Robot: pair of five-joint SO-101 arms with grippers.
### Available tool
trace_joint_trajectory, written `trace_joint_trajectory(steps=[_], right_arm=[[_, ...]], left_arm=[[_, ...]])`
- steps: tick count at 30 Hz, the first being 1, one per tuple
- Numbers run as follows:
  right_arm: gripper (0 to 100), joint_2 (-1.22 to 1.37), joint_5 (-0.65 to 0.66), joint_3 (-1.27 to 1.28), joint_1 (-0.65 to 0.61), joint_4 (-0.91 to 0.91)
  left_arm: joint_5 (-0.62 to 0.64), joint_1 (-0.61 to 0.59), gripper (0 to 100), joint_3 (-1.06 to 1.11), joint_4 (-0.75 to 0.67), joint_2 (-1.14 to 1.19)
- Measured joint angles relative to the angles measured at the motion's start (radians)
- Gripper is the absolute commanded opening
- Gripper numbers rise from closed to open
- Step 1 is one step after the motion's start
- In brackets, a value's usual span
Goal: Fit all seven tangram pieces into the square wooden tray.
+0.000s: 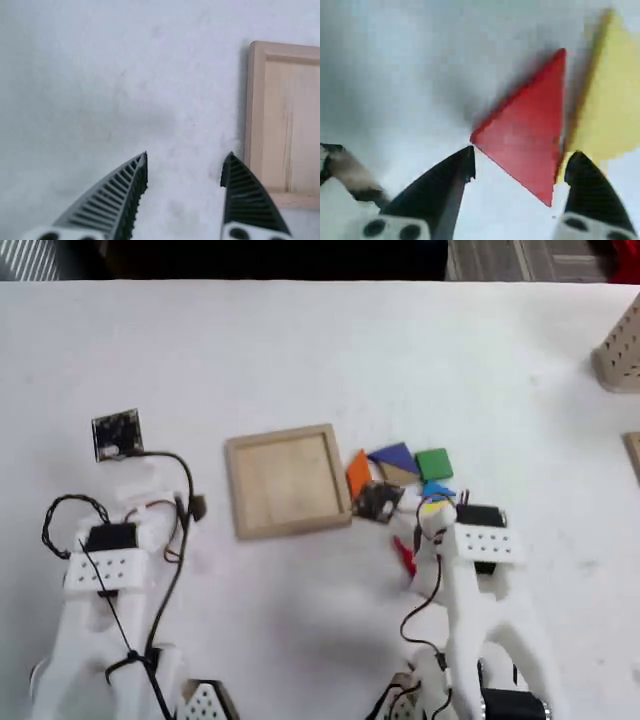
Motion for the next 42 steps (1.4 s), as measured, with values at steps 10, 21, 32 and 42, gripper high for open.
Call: trace_joint_trajectory(steps=[10,21,32,42], right_arm=[[29.4,0.0,0.167,0.1,0.018,-0.157],[29.1,0.101,0.23,0.071,-0.021,-0.129],[14.2,0.207,0.239,-0.009,-0.094,-0.121],[2.2,0.236,0.218,-0.034,-0.115,-0.123]], left_arm=[[0.0,0.0,24,0.0,0.0,0.0],[-0.002,0.0,24,0.0,0.0,0.0],[-0.002,0.0,24,0.0,0.0,0.0],[-0.002,0.0,24,0.0,0.0,0.0]])
